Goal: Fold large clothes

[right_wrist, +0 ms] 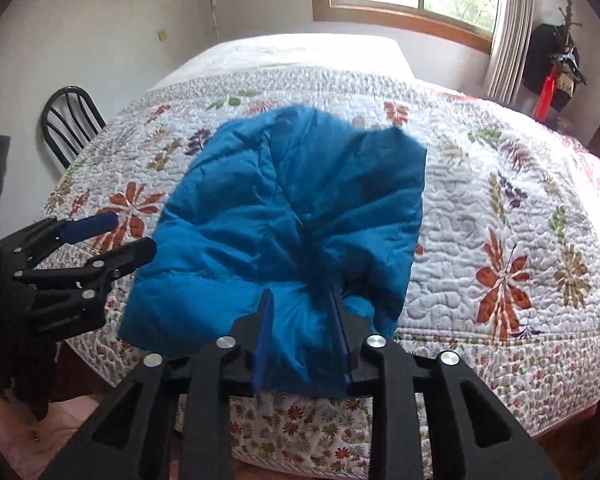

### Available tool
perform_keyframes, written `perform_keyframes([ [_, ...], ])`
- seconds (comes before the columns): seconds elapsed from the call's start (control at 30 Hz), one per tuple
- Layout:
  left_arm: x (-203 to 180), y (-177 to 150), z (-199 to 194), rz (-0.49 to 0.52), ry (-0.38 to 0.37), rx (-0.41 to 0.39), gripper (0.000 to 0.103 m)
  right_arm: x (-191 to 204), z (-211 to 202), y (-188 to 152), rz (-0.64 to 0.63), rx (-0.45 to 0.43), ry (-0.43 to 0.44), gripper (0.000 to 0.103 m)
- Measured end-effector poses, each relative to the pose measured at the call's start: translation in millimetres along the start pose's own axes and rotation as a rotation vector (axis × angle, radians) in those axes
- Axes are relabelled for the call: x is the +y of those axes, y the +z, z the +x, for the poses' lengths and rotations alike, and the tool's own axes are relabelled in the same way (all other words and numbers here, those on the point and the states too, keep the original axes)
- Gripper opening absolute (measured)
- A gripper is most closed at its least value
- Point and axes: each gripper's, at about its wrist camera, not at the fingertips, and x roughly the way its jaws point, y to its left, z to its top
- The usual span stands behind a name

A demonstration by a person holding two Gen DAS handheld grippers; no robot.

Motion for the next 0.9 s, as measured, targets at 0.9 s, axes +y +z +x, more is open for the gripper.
perform_keyframes([
  [0.9, 21.9, -0.2, 26.9, -0.023, -0.089, 0.060, 0.072, -43.3, 24.2, -3.9, 0.083, 0.046, 0.203, 0.030],
])
